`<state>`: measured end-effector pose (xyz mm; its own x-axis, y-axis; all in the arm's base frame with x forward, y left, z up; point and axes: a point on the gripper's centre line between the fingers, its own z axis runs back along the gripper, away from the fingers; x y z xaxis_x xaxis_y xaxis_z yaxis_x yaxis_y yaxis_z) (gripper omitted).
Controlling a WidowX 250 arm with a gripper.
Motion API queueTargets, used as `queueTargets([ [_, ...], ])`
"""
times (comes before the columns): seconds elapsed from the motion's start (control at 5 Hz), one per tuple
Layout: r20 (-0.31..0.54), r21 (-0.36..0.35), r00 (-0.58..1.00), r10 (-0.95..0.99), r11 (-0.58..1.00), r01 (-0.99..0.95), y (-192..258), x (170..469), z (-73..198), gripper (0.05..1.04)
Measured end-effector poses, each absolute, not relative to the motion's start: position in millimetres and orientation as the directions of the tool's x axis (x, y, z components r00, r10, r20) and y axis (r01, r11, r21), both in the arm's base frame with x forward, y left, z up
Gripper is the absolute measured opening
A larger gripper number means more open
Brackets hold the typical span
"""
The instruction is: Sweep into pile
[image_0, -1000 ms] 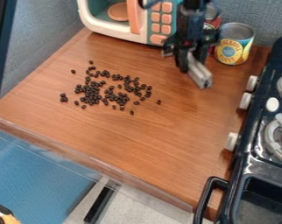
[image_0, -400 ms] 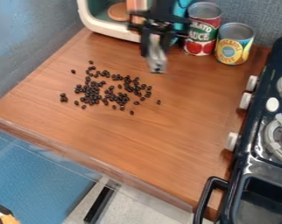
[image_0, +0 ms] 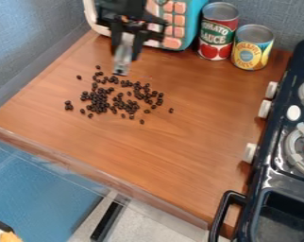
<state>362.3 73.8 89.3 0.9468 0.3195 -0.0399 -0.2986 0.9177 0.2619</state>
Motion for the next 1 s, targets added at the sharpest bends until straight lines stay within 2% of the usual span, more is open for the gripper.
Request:
queueTargets([
  [0.4,-0.009,0.312,0.987,0.162,0.938,-0.151,140,352,66,0.388],
  [1.0,0.056,0.275,0.998,-0.018,0.962,0.002,190,350,61,0.388],
])
